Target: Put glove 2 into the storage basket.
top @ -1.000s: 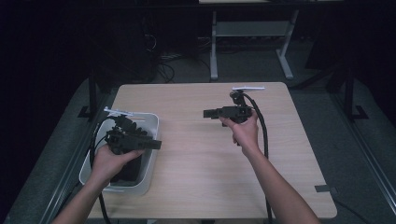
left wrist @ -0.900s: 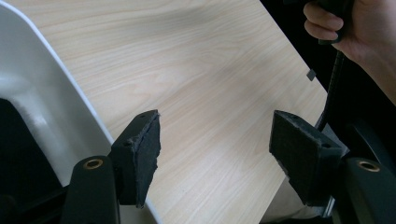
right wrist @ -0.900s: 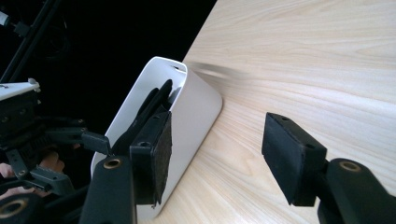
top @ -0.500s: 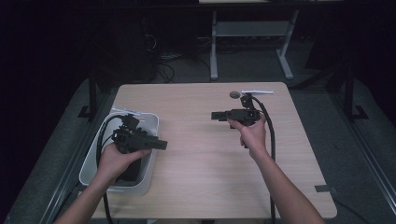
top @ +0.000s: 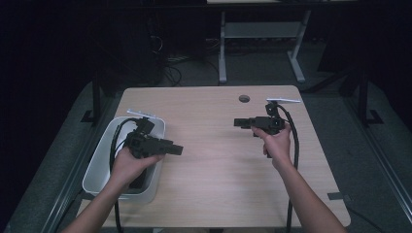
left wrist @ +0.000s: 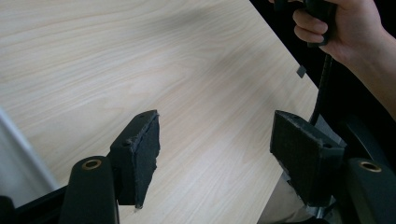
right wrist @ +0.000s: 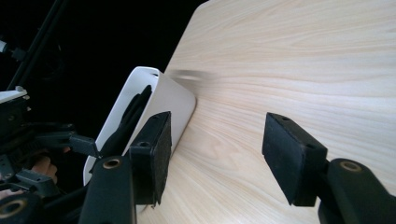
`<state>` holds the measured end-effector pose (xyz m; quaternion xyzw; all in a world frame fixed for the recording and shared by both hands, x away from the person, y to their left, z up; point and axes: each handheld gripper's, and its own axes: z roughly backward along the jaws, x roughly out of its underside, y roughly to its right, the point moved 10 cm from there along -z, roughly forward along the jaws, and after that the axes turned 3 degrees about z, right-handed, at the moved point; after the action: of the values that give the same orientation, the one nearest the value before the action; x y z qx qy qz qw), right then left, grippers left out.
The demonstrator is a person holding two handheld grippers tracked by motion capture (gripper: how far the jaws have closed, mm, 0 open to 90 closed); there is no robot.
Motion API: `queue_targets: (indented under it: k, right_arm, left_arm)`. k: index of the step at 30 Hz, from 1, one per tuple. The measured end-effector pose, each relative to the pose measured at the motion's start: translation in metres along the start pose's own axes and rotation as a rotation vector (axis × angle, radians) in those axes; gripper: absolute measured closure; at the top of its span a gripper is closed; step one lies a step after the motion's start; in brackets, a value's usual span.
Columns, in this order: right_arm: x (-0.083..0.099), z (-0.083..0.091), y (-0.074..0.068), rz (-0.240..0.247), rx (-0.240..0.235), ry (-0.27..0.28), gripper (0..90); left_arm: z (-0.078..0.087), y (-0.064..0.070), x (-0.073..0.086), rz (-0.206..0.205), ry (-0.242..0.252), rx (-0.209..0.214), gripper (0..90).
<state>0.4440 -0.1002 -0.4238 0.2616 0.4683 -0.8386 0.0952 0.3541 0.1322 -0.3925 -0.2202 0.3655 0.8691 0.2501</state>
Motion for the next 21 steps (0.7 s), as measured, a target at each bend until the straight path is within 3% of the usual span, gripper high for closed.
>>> queue_targets:
  k: [21]
  right_arm:
    - [0.012,0.041,0.033,-0.047,0.032,0.052,41.9]
  left_arm:
    - [-0.043,0.027,-0.005,-0.04,-0.044,0.05,31.9]
